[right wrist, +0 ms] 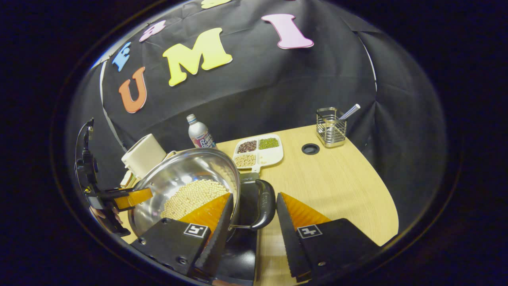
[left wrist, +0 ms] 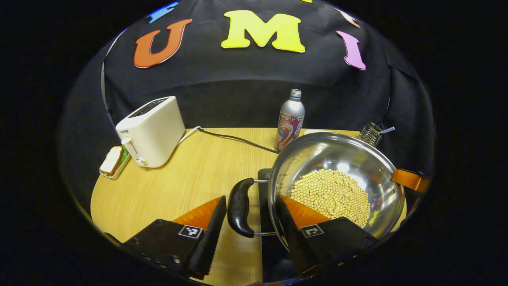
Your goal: First push the handle of the pot to place it horizontally, then grasp the pot with both hands and set it on the induction cooktop.
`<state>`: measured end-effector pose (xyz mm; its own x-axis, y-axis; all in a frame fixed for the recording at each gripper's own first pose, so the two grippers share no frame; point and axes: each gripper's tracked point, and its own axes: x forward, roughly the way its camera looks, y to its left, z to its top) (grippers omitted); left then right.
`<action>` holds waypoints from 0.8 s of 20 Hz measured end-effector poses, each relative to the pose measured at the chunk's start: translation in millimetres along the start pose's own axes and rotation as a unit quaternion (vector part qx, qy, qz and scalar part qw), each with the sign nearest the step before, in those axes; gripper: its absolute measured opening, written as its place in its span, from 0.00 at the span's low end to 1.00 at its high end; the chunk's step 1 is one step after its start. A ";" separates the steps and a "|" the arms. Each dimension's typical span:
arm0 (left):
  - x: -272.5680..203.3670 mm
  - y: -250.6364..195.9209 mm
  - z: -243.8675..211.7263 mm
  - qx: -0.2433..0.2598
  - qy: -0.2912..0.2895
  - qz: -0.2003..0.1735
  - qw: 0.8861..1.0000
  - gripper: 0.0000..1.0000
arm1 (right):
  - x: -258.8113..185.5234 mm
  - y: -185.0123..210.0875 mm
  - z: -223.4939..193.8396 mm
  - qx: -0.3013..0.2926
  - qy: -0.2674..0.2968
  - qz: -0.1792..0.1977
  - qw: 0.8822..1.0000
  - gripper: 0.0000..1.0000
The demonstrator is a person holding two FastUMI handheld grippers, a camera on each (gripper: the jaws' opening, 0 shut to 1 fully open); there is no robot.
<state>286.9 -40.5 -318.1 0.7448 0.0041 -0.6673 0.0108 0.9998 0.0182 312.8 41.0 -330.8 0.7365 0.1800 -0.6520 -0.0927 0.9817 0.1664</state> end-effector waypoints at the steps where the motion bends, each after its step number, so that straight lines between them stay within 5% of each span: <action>1: -3.5 2.9 0.4 0.001 -0.006 0.007 1.000 0.86 | -3.8 -0.9 2.1 -0.003 -0.009 -0.001 1.000 0.74; 10: -89.7 2.0 14.2 0.014 -0.107 0.034 0.994 0.96 | -84.6 6.9 8.5 -0.049 -0.106 -0.001 0.993 0.94; 16: -180.4 -32.4 26.2 0.003 -0.185 -0.011 0.983 0.95 | -173.2 13.5 9.7 -0.049 -0.177 -0.020 0.983 0.94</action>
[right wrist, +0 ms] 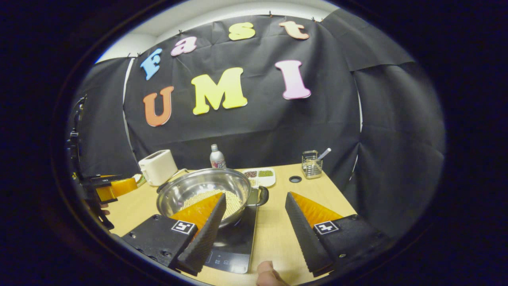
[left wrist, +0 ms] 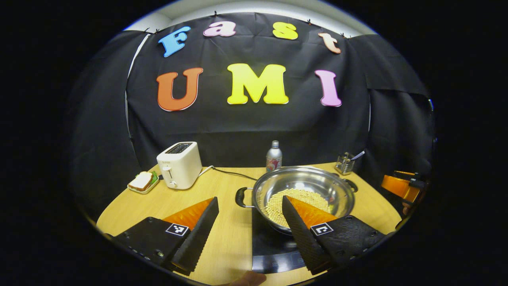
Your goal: First push the handle of the pot to place it horizontally, then grasp the pot with both hands and set it on the induction cooktop.
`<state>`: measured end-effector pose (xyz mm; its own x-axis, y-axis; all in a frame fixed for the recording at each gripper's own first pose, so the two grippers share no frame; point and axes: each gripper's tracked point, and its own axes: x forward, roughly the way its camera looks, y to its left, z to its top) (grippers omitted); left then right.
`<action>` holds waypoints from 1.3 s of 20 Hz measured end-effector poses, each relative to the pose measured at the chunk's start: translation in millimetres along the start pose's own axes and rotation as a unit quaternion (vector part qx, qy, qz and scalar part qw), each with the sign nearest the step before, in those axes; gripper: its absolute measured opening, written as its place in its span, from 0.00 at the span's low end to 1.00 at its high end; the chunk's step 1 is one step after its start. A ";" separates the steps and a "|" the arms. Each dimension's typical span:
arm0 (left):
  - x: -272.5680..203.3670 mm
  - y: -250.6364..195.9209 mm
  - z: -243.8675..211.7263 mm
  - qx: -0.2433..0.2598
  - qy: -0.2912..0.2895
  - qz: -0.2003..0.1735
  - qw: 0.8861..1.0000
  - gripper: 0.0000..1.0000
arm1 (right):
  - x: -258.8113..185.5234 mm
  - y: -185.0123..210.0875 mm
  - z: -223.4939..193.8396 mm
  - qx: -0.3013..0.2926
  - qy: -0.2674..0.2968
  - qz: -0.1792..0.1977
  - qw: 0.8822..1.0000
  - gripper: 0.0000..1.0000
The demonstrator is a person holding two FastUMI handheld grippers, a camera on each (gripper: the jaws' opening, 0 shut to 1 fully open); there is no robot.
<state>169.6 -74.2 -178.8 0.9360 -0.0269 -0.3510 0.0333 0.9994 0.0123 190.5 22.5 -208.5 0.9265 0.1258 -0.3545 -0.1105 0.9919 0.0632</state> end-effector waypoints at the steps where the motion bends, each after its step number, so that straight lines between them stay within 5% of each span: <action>1: -14.8 -2.3 7.6 0.003 -0.007 -0.002 1.000 0.95 | -17.3 0.7 11.1 -0.002 -0.017 -0.007 1.000 0.95; 8: -113.9 -17.4 81.6 0.042 -0.094 0.015 0.995 0.95 | -117.1 7.2 76.8 -0.021 -0.097 -0.025 0.995 0.96; 13: -174.2 -33.0 92.5 0.029 -0.126 0.018 0.991 0.96 | -183.9 10.2 110.0 -0.049 -0.157 -0.040 0.986 0.96; 19: -232.7 -35.9 62.5 0.029 -0.160 0.018 0.987 0.96 | -243.9 -1.5 97.4 -0.047 -0.173 -0.073 0.981 0.96; 26: -255.0 -34.0 65.9 0.029 -0.188 0.015 0.982 0.96 | -261.1 -6.0 90.2 -0.037 -0.182 -0.073 0.980 0.96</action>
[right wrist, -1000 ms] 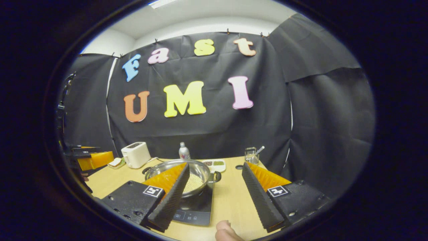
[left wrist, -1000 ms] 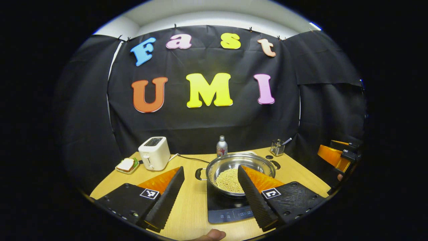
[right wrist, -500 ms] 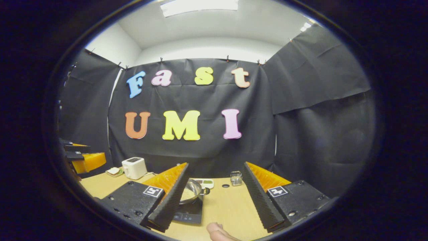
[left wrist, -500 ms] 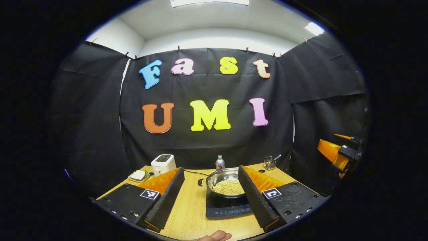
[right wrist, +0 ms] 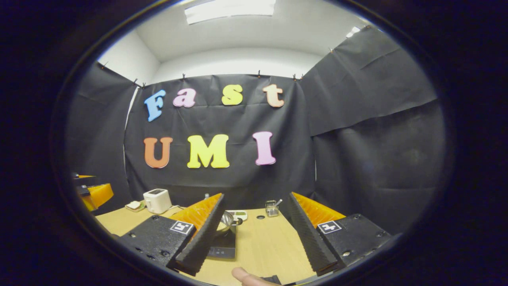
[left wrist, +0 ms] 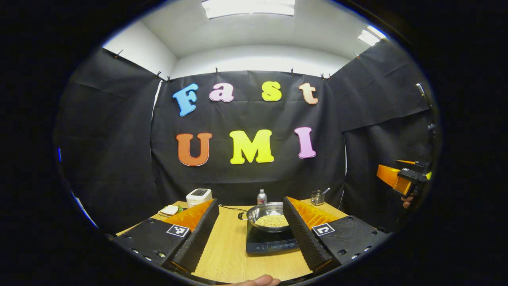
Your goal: First push the handle of the pot to place it horizontally, then grasp the pot with both hands and set it on the induction cooktop.
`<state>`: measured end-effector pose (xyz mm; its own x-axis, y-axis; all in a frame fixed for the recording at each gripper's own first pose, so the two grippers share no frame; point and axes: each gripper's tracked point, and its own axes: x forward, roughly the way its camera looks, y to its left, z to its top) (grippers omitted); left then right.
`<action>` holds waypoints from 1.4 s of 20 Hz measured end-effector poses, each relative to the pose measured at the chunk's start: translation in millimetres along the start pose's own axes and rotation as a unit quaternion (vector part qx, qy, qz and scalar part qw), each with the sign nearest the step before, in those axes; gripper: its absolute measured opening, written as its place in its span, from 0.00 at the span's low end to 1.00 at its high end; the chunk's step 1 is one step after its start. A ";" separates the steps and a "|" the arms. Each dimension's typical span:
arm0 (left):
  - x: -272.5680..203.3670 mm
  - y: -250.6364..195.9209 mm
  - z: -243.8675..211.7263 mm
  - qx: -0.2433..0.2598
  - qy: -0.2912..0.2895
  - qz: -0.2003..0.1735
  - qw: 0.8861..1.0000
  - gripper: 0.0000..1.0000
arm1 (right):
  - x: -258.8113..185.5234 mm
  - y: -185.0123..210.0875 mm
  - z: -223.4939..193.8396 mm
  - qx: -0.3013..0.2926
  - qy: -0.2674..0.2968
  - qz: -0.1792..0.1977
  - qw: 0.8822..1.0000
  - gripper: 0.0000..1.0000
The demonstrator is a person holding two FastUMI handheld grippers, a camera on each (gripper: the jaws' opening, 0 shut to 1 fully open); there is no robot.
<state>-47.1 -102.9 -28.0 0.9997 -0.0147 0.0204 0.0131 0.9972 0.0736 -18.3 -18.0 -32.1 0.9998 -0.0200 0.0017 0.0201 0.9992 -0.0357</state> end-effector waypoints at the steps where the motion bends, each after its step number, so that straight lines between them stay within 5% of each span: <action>1: -0.4 2.6 1.7 0.000 -0.004 0.001 1.000 0.96 | -0.9 0.1 0.1 -0.001 -0.002 0.001 1.000 0.96; 28: 6.8 21.5 -10.4 -0.033 -0.006 0.008 0.999 0.96 | -9.3 14.5 -6.3 -0.017 -0.010 0.042 0.999 0.98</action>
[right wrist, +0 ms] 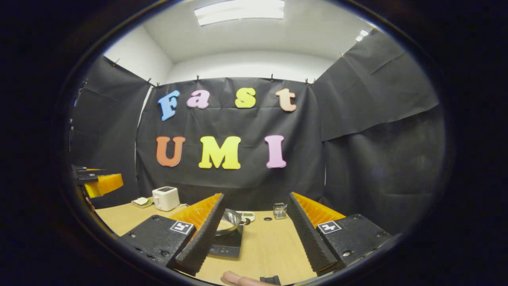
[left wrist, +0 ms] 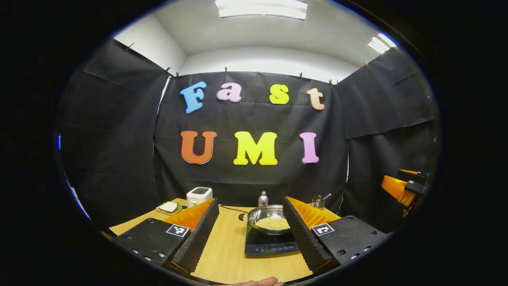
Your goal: First push the handle of the pot to place it horizontally, then grasp the pot with both hands and set it on the induction cooktop.
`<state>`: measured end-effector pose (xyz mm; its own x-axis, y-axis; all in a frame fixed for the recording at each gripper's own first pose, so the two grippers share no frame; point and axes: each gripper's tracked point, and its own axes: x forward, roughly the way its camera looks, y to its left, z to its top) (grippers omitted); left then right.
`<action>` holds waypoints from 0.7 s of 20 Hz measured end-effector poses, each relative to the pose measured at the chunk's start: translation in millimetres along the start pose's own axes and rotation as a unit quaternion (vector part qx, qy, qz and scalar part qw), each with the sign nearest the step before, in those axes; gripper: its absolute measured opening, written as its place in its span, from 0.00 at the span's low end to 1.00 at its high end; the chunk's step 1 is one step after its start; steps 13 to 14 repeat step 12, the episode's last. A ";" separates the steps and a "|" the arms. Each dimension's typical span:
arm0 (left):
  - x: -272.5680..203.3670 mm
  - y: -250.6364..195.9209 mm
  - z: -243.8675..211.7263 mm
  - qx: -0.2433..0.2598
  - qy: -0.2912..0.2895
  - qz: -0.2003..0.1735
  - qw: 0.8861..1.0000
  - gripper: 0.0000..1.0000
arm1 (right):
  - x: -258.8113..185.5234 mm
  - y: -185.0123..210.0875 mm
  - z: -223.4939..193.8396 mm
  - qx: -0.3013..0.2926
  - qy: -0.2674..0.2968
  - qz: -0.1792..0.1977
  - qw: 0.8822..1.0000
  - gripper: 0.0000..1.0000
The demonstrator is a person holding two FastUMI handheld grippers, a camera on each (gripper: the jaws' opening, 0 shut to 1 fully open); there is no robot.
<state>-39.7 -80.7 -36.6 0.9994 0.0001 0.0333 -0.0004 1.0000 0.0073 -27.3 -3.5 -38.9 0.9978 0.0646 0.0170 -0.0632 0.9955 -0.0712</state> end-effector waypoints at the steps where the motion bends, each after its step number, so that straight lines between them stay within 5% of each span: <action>1: 0.2 0.3 -1.3 0.000 0.001 0.001 1.000 0.96 | 0.2 -0.7 1.2 0.000 -0.005 0.003 1.000 0.98; 14: 17.8 -3.0 -19.3 -0.004 -0.001 -0.006 1.000 0.96 | 14.5 -10.9 -11.2 -0.005 -0.024 0.000 1.000 0.98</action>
